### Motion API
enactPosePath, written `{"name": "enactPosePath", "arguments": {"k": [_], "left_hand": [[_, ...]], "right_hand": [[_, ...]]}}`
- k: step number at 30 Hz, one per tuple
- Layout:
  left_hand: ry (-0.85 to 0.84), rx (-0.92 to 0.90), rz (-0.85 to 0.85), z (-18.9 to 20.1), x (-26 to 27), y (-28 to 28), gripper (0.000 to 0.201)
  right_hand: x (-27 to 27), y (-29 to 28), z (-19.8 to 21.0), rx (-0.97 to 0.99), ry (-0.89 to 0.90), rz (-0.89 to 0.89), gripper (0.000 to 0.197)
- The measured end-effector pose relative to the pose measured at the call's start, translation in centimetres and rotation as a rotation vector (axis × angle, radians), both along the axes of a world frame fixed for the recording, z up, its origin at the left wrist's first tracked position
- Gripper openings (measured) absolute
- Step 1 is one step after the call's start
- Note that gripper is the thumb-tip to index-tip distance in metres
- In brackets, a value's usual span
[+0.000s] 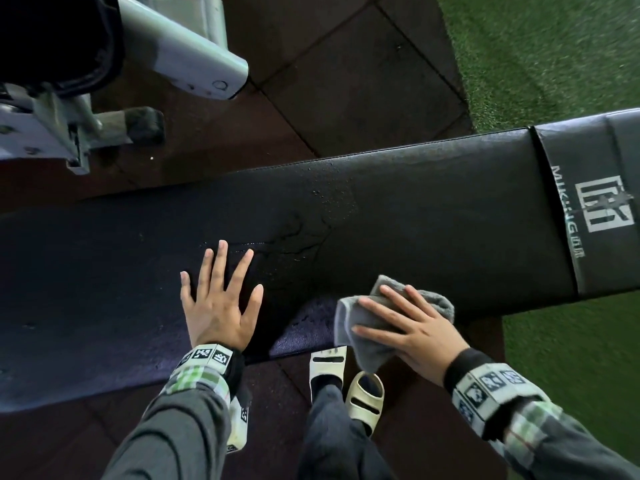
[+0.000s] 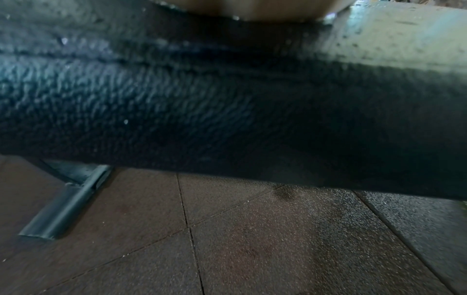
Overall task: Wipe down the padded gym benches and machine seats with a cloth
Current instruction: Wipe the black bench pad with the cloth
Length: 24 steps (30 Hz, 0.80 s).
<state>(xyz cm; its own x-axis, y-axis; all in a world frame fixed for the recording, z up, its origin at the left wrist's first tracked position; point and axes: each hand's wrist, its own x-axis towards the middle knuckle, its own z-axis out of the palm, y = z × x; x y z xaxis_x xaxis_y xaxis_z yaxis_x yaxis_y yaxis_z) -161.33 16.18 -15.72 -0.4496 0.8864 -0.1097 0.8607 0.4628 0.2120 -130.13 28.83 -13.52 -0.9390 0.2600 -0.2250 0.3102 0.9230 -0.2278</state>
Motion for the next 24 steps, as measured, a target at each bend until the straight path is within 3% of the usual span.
{"name": "enactPosePath", "arguments": {"k": [4, 9, 15, 24], "left_hand": [[0.004, 0.000, -0.003, -0.1, 0.0, 0.0, 0.058], [0.004, 0.005, -0.001, 0.0, 0.0, 0.0, 0.058], [-0.019, -0.009, 0.001, 0.0, -0.1, 0.1, 0.058], [-0.048, -0.042, 0.000, 0.2, -0.3, 0.2, 0.059]], "right_hand": [[1.7, 2.2, 0.3, -0.005, -0.042, -0.152, 0.073], [-1.9, 4.3, 1.3, -0.081, -0.085, -0.442, 0.070], [-5.7, 1.9, 1.3, -0.059, -0.072, -0.234, 0.055], [-14.8, 6.9, 0.4, -0.060, -0.138, -0.281, 0.048]]}}
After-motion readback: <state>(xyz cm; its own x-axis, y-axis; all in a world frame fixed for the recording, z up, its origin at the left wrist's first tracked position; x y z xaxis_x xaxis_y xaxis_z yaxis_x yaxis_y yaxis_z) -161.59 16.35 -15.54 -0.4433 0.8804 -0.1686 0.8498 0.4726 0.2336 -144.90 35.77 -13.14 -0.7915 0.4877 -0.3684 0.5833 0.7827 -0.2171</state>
